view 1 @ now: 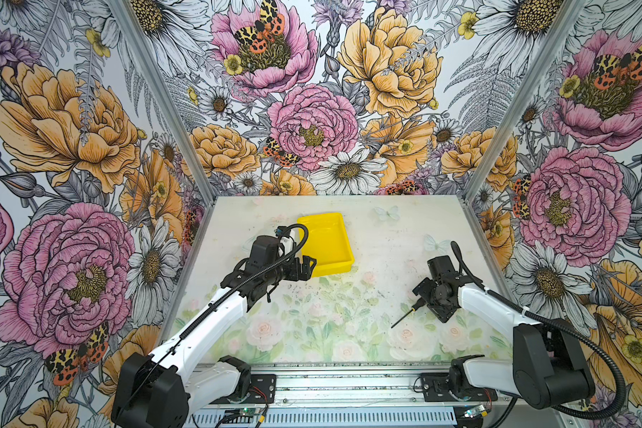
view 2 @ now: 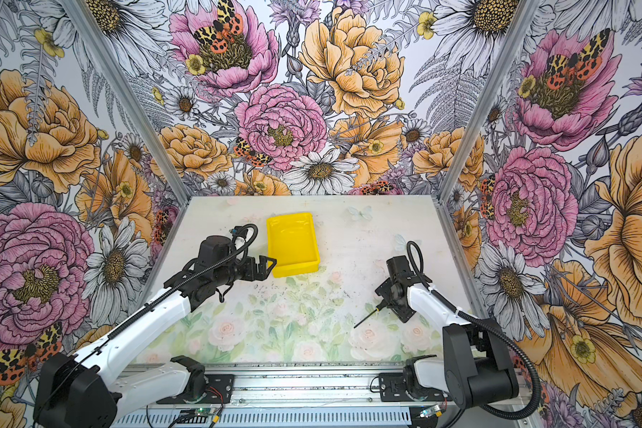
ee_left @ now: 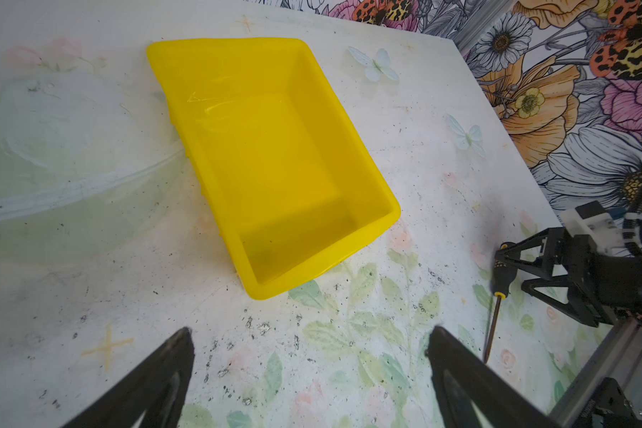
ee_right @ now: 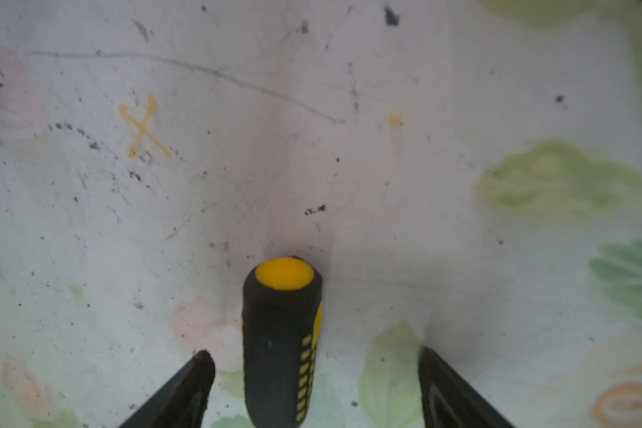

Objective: Put the screwdriver in the bin
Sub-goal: 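Lower the right gripper over the screwdriver handle and close on it, then lift the screwdriver with the right gripper and carry it over the yellow bin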

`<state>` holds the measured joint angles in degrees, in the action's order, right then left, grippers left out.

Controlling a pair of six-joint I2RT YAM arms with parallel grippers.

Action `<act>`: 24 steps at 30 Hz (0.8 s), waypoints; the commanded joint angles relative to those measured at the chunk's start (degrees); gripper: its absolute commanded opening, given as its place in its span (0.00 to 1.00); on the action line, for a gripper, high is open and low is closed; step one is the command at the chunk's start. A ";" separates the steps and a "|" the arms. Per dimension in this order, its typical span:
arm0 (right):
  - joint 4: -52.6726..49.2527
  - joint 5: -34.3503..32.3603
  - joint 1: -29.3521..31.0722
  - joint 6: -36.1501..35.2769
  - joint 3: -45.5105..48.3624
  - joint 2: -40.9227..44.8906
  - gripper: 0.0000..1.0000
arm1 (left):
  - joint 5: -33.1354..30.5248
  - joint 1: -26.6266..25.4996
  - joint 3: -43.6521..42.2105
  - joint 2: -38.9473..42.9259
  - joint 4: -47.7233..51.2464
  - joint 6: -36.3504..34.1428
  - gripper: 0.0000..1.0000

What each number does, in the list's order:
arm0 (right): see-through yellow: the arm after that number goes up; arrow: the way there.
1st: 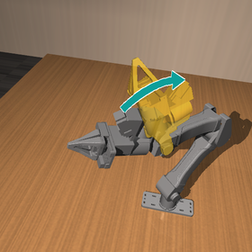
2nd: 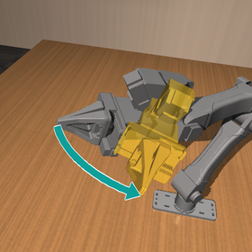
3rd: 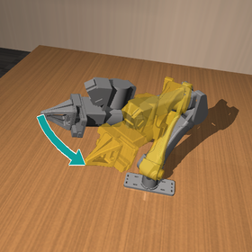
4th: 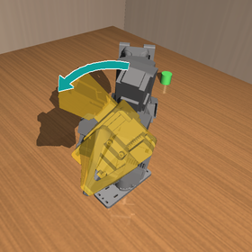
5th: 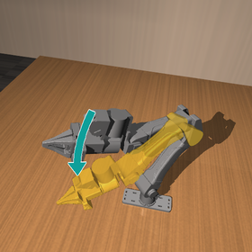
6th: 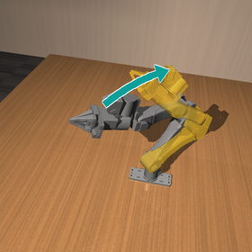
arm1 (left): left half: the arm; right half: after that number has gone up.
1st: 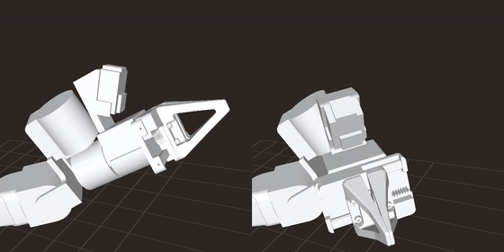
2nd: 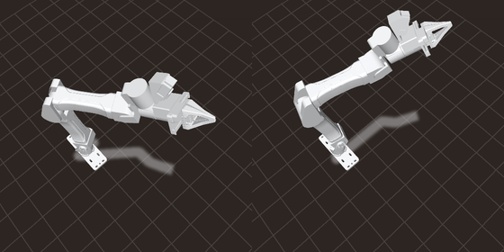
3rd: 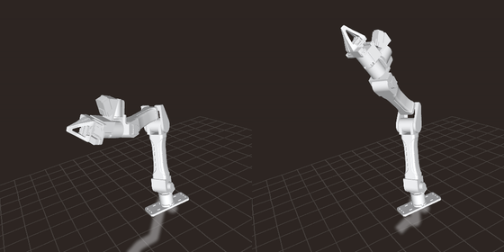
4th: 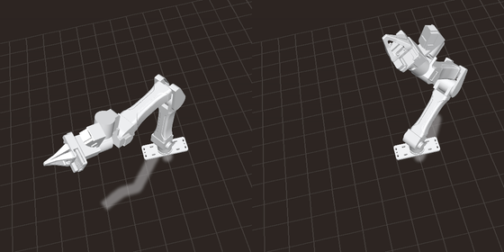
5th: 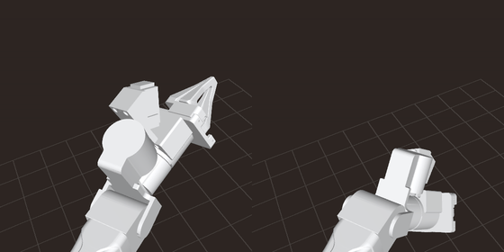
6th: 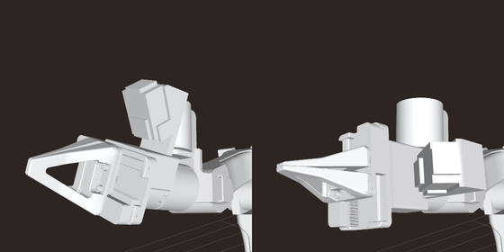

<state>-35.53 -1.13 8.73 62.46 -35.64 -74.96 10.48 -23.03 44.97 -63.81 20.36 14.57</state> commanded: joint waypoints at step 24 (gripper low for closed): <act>3.00 -5.10 2.07 -0.03 2.78 -0.55 0.10 | -2.48 2.83 -5.18 9.55 -3.55 0.31 0.99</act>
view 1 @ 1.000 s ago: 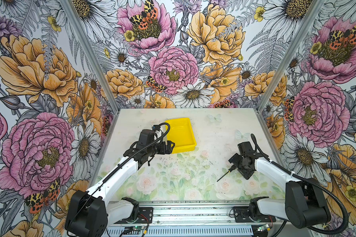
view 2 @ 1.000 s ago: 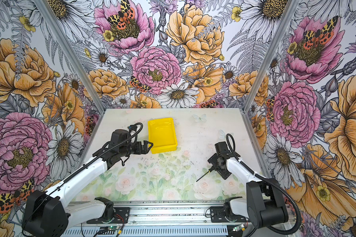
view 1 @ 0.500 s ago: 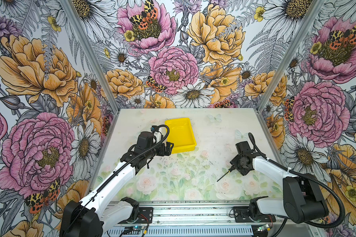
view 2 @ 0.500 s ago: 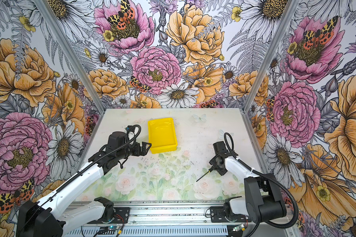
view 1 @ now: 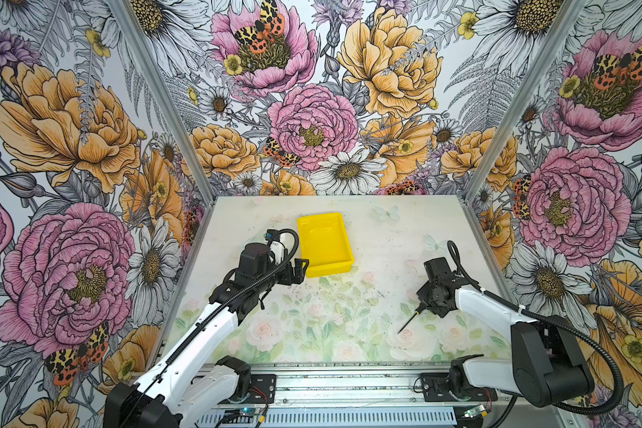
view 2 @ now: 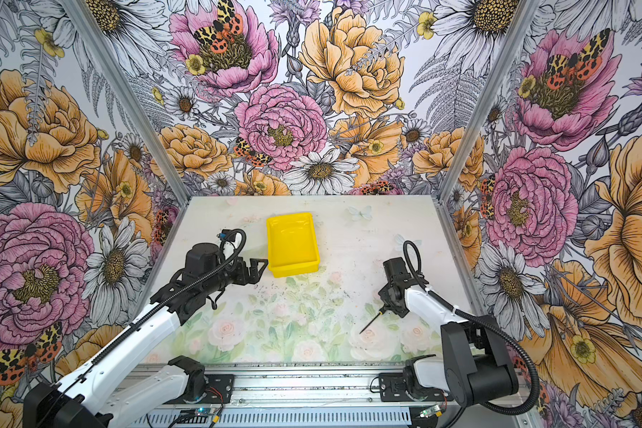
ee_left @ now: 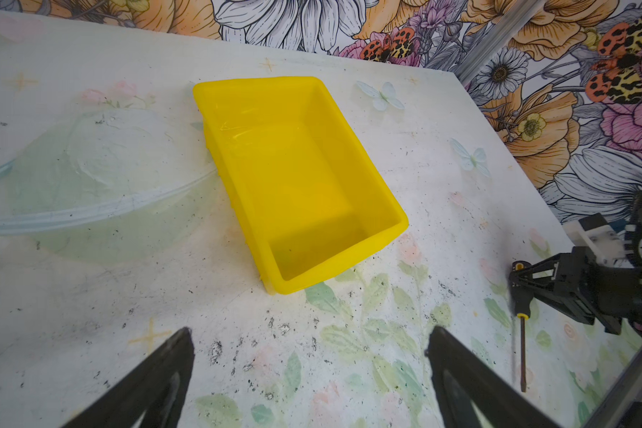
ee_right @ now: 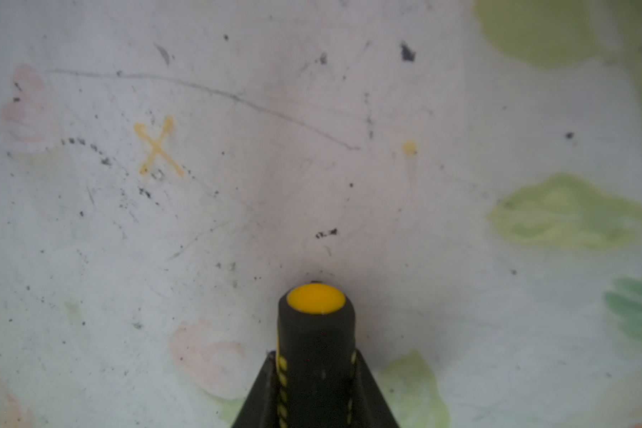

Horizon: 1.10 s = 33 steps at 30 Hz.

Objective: Put the screwdriver in the bin
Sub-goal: 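Lift the screwdriver with the right gripper and carry it over the yellow bin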

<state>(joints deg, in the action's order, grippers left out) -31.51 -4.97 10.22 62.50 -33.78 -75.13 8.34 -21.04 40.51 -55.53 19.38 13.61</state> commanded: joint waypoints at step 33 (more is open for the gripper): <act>1.71 2.91 11.08 -21.22 -17.40 2.25 0.00 | -0.86 5.58 -0.62 3.01 -2.59 1.34 0.99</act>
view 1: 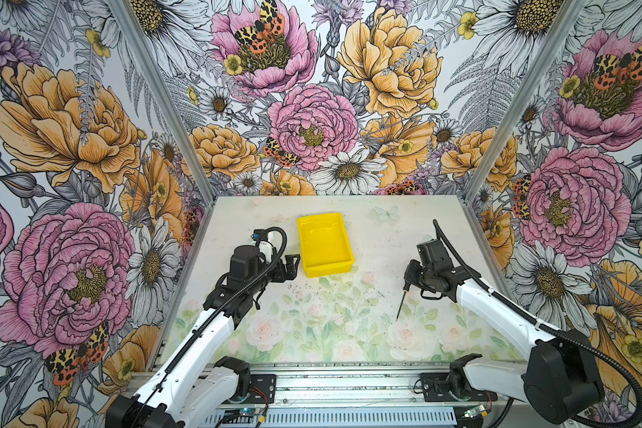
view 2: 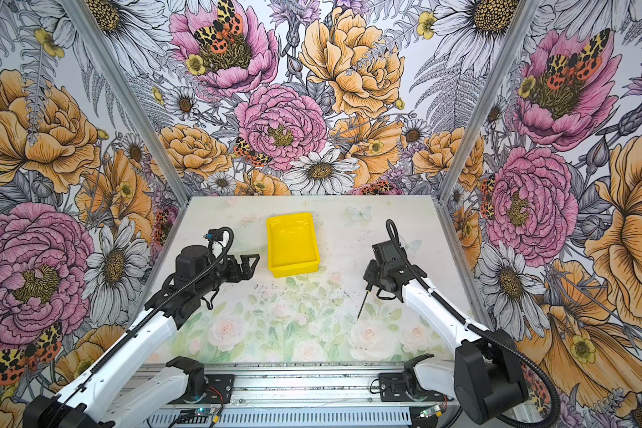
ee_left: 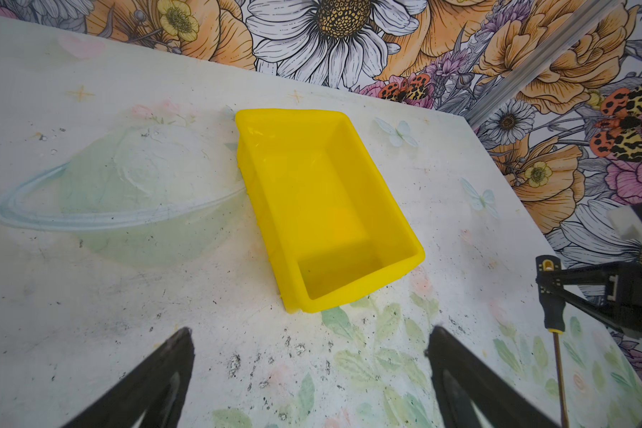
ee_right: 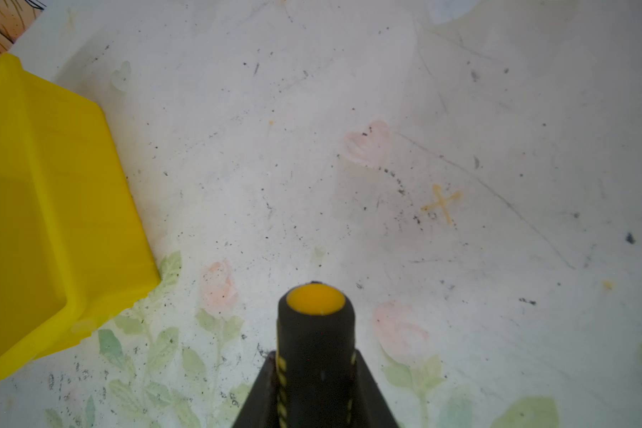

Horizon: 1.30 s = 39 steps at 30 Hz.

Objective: Put the screwdriver in the bin
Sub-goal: 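Lift the screwdriver with the right gripper and carry it over the yellow bin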

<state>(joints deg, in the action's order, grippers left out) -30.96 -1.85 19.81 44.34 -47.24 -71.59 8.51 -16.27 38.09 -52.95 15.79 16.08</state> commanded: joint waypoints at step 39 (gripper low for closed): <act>0.73 11.66 12.40 -11.68 -58.24 -44.51 0.00 | -8.13 5.35 -8.37 9.04 -1.24 0.35 0.99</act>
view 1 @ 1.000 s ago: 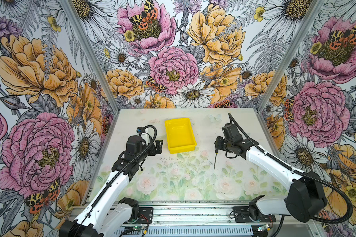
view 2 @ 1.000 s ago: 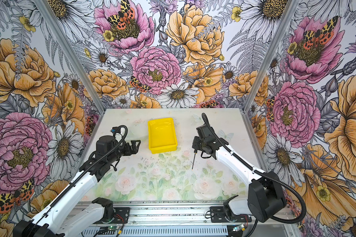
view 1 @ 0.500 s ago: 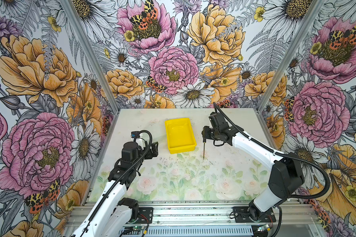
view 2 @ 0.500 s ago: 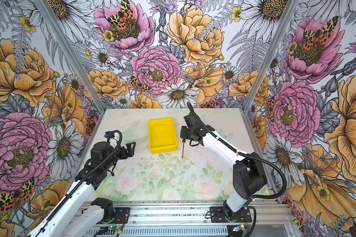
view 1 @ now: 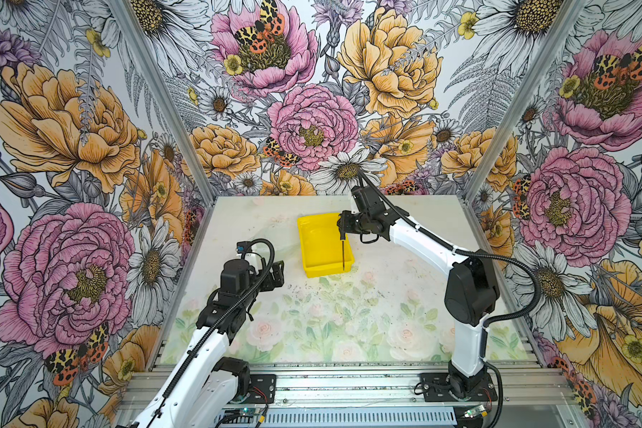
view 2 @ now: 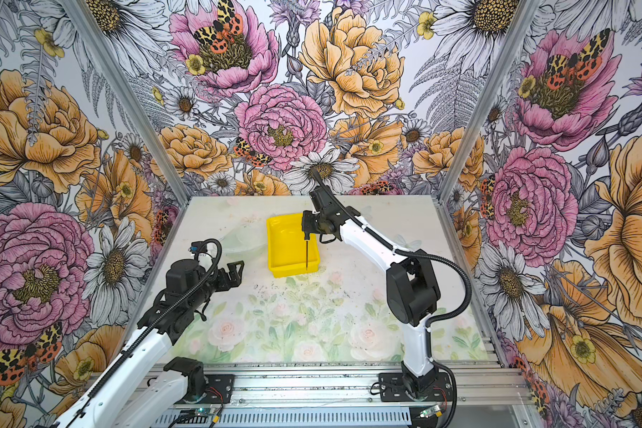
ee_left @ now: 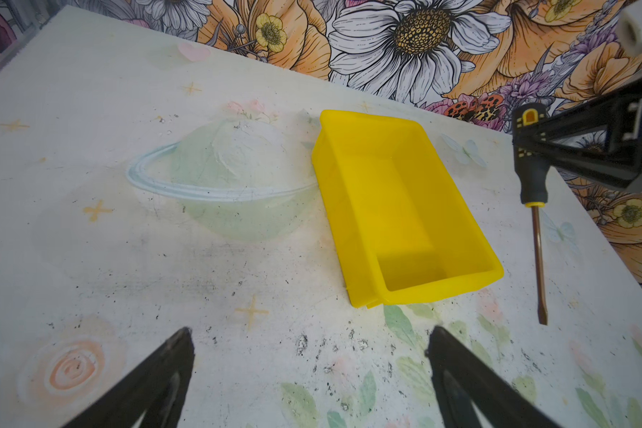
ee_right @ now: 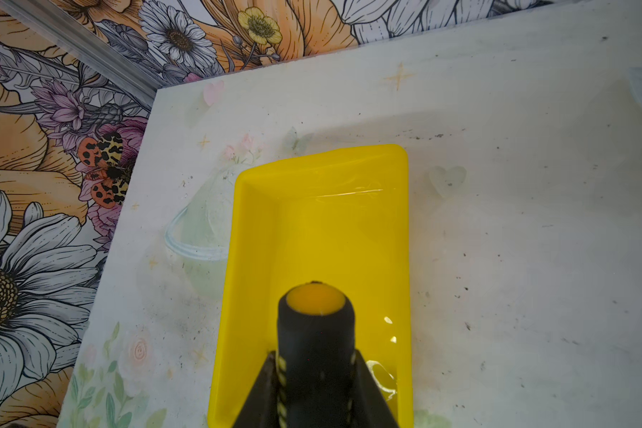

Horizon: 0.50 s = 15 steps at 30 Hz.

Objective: Put the screwdriver in the bin
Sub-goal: 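Lift the screwdriver with the right gripper and carry it over the yellow bin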

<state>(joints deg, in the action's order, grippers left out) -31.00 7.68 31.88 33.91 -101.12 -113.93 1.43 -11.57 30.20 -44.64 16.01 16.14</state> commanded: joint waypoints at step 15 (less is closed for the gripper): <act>0.77 4.55 0.15 0.62 -16.29 -15.18 0.00 | -1.79 1.03 -1.88 5.59 1.04 1.52 0.99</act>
<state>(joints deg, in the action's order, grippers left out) -30.98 11.81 31.92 34.00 -114.78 -127.48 0.62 -11.05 29.23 -40.23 16.60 16.62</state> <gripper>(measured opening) 0.270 0.986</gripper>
